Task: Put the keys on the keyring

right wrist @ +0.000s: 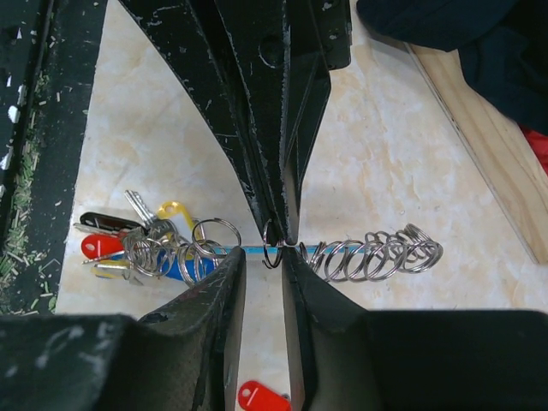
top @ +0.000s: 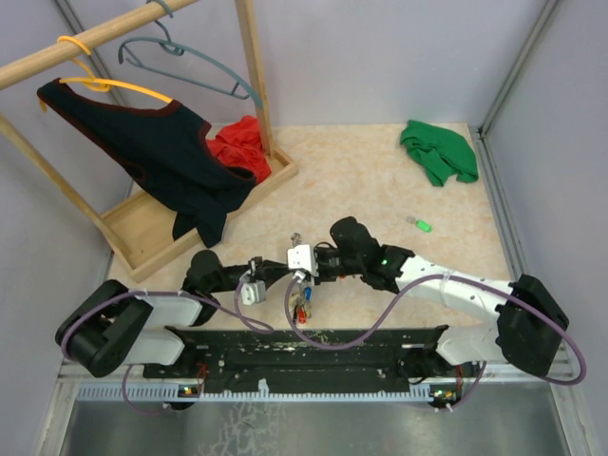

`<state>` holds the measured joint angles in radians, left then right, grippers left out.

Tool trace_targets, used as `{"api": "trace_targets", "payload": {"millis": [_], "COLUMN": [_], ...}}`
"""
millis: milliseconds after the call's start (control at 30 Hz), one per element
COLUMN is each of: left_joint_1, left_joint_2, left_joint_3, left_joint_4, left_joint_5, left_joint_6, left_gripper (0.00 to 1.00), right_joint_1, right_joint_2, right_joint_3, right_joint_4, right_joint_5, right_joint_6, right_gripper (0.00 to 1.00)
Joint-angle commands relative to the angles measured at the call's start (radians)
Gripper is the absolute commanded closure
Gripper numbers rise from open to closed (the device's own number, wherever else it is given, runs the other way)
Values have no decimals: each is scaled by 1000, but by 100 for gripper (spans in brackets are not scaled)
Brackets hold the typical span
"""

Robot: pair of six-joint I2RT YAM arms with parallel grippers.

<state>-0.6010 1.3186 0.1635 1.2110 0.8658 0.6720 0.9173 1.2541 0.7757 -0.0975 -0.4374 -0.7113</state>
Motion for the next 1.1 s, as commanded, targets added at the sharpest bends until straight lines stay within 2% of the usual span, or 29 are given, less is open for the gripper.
{"api": "trace_targets", "payload": {"millis": [0, 233, 367, 533, 667, 833, 933, 1067], "left_joint_1": [-11, -25, -28, -31, -32, -33, -33, -33], "left_joint_2": [-35, -64, -61, -58, -53, -34, -30, -28], "left_joint_3": [30, 28, 29, 26, 21, 12, 11, 14], "left_joint_4": [15, -26, -34, -32, -19, 21, 25, 25], "left_joint_5": [-21, -45, -60, -73, -79, -86, -83, -69], "left_joint_6": [64, 106, 119, 125, 128, 120, 118, 116], "left_gripper": [100, 100, 100, 100, 100, 100, 100, 100], "right_joint_1": [15, -7, -8, -7, -7, -32, -56, -56], "right_joint_2": [-42, -74, -122, -156, -160, -158, -149, -162], "right_joint_3": [17, -28, -59, -44, -8, -3, -4, -36], "right_joint_4": [11, 27, 37, -15, -101, -197, -214, -81], "right_joint_5": [1, 69, 57, 137, 286, 495, 499, 385], "right_joint_6": [29, 81, 129, 341, 579, 768, 806, 759], "right_gripper": [74, 71, 70, 63, 52, 51, 51, 52]}}
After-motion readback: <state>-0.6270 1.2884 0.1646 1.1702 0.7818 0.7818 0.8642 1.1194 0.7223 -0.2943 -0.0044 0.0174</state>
